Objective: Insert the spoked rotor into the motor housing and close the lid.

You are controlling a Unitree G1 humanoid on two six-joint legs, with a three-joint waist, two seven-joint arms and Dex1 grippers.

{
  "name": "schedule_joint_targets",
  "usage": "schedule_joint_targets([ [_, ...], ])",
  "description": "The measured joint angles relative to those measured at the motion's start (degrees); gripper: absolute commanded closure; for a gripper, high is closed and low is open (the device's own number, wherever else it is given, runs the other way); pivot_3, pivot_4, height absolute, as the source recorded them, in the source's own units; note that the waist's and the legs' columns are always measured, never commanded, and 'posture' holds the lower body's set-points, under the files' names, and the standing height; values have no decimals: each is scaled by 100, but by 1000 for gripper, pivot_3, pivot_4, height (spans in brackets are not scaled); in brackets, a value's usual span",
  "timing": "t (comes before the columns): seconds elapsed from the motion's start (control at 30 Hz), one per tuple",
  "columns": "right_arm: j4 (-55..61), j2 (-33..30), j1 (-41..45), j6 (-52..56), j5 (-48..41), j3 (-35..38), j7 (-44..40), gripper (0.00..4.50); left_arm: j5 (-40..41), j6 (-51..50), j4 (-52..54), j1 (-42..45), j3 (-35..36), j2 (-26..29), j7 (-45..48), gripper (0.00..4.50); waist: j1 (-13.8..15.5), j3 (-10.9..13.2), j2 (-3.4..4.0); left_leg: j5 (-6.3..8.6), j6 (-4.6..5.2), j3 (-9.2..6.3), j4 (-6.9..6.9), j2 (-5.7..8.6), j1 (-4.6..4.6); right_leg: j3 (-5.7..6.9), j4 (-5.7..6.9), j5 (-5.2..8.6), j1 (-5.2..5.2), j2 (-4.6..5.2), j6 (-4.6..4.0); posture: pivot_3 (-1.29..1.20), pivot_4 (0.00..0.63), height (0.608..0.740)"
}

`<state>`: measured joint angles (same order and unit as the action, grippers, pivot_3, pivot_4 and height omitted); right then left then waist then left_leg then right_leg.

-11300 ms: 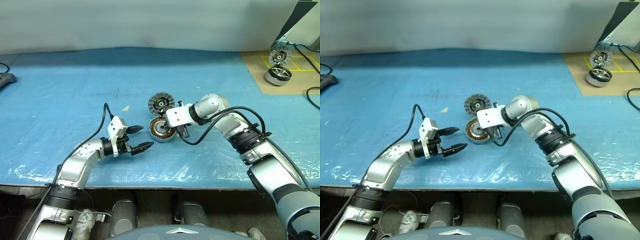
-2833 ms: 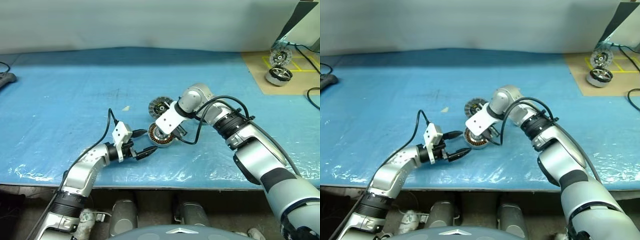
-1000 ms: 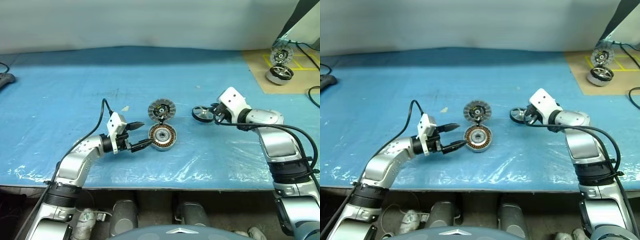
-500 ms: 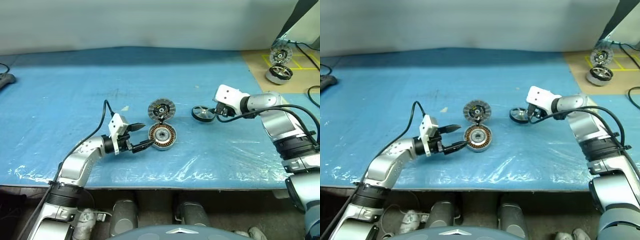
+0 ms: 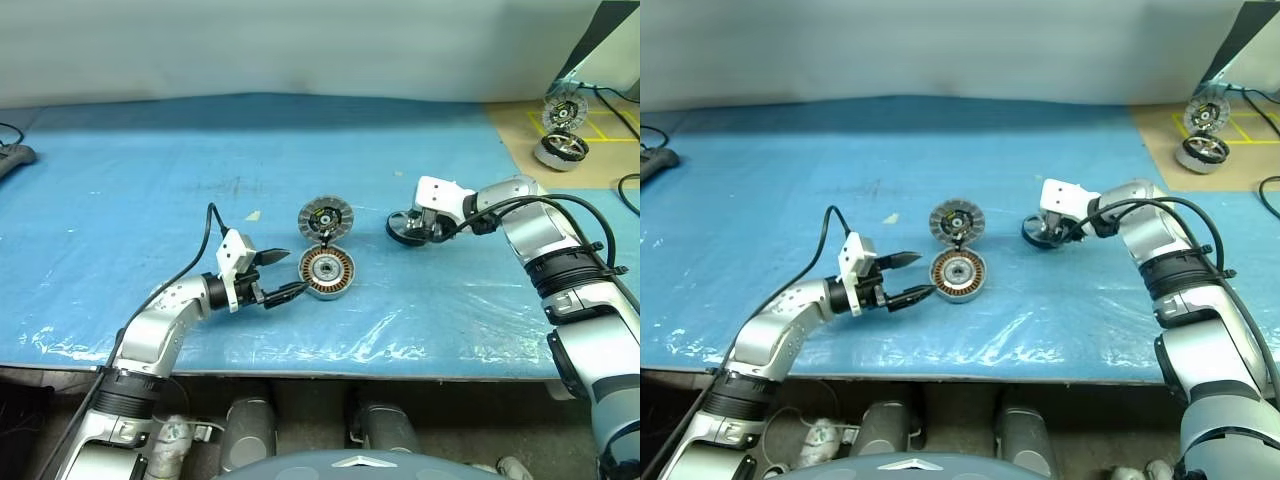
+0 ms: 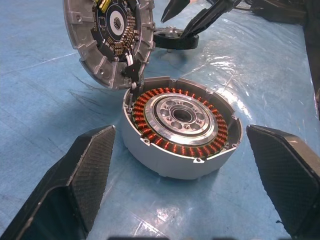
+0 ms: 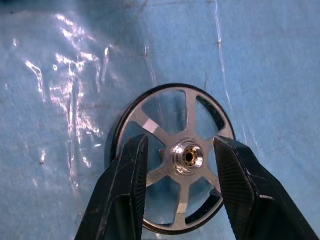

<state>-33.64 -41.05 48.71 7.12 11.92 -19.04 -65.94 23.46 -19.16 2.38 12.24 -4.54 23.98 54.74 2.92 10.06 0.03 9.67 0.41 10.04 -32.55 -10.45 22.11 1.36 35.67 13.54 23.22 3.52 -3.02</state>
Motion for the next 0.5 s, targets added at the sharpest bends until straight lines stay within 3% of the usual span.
schedule_joint_targets([
  [0.4,-519,45,122,-755,365,-148,112,2352,-1,0,27,-107,-36,12,10,0,-5,0,-1,2,-3,0,-7,-5,-3,0,2,-1,-5,-2,-1,0,150,740],
  [0.5,-452,44,90,-794,361,-126,45,2888,-3,2,28,-106,-37,14,9,0,-6,-1,-1,5,-8,0,-8,-6,-5,0,2,-1,-6,-3,-2,0,150,740],
])
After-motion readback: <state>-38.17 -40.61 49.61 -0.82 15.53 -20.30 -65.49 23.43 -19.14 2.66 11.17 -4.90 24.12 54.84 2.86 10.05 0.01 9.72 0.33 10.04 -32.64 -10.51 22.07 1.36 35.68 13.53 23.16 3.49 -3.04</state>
